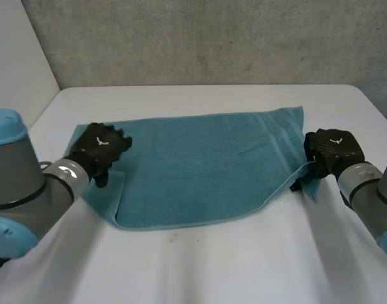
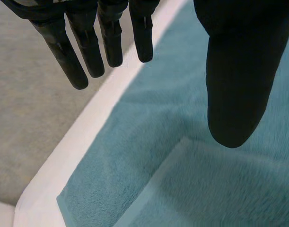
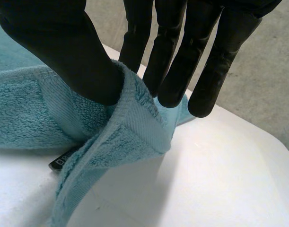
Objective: Fold the laundry
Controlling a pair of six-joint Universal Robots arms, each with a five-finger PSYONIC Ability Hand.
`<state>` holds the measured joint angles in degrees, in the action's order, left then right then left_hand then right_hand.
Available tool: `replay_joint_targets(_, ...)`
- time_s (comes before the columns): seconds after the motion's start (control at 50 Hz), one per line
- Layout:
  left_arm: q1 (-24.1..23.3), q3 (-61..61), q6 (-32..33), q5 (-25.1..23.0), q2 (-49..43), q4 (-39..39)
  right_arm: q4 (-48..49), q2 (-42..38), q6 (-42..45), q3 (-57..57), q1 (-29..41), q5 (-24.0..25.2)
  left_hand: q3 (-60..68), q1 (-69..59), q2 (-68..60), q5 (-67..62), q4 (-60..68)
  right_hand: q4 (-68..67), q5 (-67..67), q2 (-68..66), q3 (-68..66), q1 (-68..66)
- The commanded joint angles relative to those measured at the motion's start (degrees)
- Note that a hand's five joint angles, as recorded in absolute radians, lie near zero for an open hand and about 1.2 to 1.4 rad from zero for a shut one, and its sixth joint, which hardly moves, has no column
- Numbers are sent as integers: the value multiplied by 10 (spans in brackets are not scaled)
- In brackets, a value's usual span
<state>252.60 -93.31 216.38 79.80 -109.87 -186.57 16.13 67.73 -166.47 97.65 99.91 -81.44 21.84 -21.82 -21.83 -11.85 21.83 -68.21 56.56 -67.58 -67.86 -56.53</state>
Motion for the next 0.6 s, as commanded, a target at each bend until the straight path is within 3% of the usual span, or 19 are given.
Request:
replay_joint_targets(0.02,5,67,139,-11,-107,30,0,0,12,10,3,1,33,-34,-34,-33,34,-118,134,-124,-121,-235)
replay_joint_targets(0.42,15,130,160,-13,-169,119,1,0,30,17,3,-1,44,-44,-44,-43,44,-118,134,-124,-121,-235)
replay_joint_targets(0.5,15,133,160,-13,-168,125,1,0,30,17,3,-1,181,-181,-181,-181,181,-118,134,-124,-121,-235)
replay_joint_targets(0.6,15,135,159,-12,-168,126,1,0,30,17,3,-1,244,-244,-244,-244,244,-118,134,-124,-121,-235)
